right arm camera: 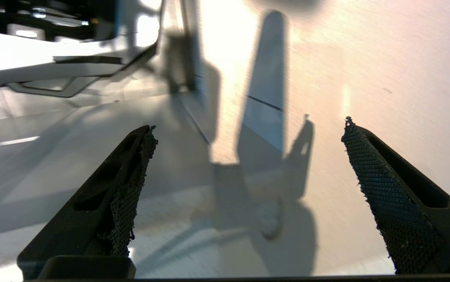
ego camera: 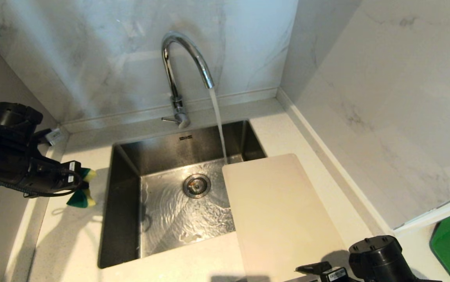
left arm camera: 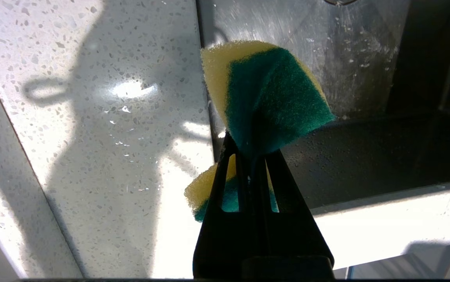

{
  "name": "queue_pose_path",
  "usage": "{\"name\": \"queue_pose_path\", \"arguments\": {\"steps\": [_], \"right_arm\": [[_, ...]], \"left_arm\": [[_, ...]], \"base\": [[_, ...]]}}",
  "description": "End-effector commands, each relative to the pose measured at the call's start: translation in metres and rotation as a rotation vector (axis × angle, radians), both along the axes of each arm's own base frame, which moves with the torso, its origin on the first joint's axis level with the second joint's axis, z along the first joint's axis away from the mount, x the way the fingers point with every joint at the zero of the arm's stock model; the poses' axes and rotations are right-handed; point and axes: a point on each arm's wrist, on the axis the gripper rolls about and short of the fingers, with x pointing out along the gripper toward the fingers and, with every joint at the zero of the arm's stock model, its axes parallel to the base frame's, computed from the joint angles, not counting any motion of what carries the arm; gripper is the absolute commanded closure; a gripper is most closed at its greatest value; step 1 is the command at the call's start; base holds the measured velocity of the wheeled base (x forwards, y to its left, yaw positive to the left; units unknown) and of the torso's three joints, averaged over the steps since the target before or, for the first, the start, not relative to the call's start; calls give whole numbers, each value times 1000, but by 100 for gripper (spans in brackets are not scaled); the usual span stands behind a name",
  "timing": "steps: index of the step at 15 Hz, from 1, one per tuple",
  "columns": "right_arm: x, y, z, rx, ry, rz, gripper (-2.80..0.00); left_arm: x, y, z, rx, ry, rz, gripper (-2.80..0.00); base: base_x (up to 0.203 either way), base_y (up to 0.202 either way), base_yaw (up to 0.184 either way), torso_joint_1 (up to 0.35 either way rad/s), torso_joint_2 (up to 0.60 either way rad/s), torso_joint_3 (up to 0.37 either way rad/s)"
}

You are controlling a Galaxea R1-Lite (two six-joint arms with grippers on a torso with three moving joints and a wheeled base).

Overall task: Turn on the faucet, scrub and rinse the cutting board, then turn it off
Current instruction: Put down the cutting board, then put down the cleaning cloth

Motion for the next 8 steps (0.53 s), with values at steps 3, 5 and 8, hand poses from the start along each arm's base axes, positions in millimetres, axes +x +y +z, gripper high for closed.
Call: {"name": "queue_pose_path", "arguments": {"steps": [3,5,8], "right_arm": [[-4,-8,17,49,-83,-53,-280],[-3,-8,21,68,-104,-63,-280],[0,-7,26,112,-137,-87,0]], "left_arm": [[-6,-1,5,-5,-9,1,0],[-9,-2,7,-8,-6,-2,0],[-11,-2,8,-9,-6,-2,0]], "base": [[0,0,0,0,0,0],[0,0,0,0,0,0],[0,0,0,0,0,0]]}}
